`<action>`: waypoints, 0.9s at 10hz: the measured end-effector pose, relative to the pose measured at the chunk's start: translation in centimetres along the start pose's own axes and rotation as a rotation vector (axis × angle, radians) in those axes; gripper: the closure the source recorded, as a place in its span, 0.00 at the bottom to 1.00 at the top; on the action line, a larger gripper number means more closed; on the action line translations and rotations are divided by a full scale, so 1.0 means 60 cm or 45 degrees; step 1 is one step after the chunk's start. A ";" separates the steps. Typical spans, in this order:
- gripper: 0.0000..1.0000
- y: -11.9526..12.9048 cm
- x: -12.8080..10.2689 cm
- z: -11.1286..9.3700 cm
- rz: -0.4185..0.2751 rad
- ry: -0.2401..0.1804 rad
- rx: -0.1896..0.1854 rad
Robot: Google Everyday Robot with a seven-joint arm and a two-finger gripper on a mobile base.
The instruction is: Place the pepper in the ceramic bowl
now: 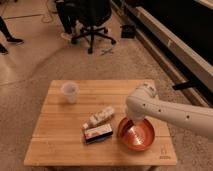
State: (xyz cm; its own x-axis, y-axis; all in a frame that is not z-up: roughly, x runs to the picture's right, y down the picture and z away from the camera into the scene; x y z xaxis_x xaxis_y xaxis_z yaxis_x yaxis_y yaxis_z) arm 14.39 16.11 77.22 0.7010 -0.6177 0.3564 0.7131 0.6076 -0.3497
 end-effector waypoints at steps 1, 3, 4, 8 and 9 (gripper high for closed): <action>0.73 -0.002 -0.007 -0.006 -0.005 0.002 0.001; 0.73 0.000 -0.005 -0.001 0.026 0.018 -0.002; 0.73 -0.006 -0.003 0.003 0.032 0.026 0.003; 0.73 -0.020 -0.018 0.003 0.031 0.015 0.008; 0.73 -0.014 -0.016 0.003 0.038 0.016 0.005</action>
State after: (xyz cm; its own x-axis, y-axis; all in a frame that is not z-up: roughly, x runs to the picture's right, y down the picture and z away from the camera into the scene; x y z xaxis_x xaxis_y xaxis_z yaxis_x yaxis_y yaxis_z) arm 13.12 16.30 77.34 0.7218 -0.6055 0.3352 0.6921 0.6275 -0.3568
